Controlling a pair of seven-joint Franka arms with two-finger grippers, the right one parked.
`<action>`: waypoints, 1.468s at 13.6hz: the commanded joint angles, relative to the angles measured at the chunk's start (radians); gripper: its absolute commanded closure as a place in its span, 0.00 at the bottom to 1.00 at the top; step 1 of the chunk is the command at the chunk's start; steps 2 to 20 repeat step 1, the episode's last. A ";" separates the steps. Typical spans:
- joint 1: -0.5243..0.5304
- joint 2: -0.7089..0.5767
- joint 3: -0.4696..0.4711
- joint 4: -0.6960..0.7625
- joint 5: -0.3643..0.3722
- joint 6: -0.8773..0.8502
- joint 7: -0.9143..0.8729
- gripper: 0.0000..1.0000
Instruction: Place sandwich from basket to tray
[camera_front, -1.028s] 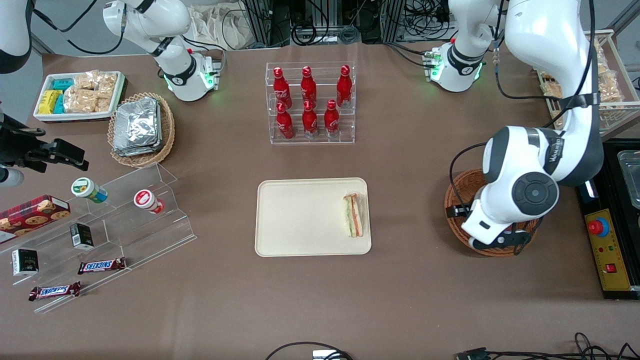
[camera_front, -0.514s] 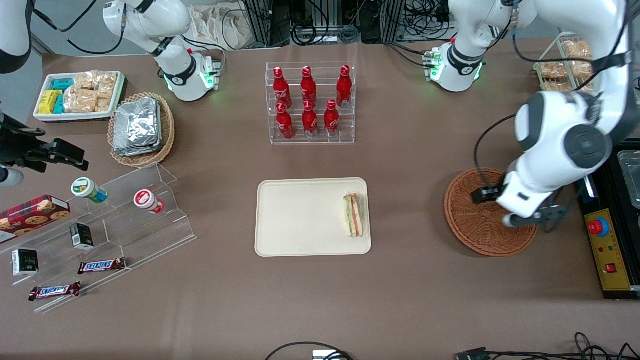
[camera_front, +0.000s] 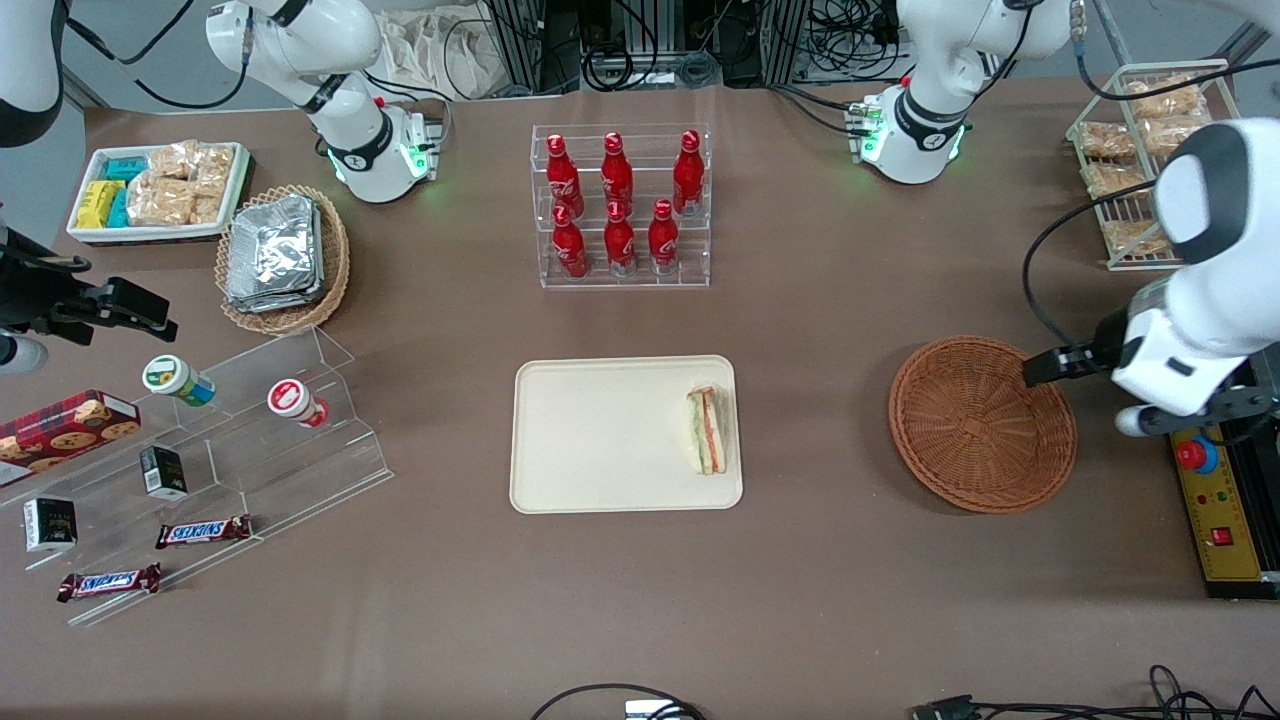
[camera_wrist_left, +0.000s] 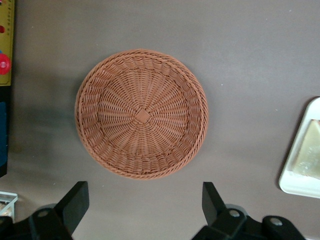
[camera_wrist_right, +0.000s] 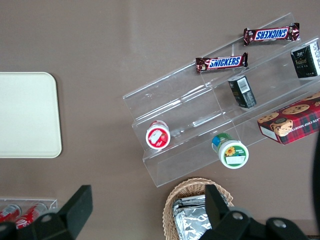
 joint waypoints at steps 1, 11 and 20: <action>-0.010 0.049 0.024 0.073 -0.018 -0.066 0.021 0.00; -0.010 0.049 0.024 0.073 -0.018 -0.066 0.021 0.00; -0.010 0.049 0.024 0.073 -0.018 -0.066 0.021 0.00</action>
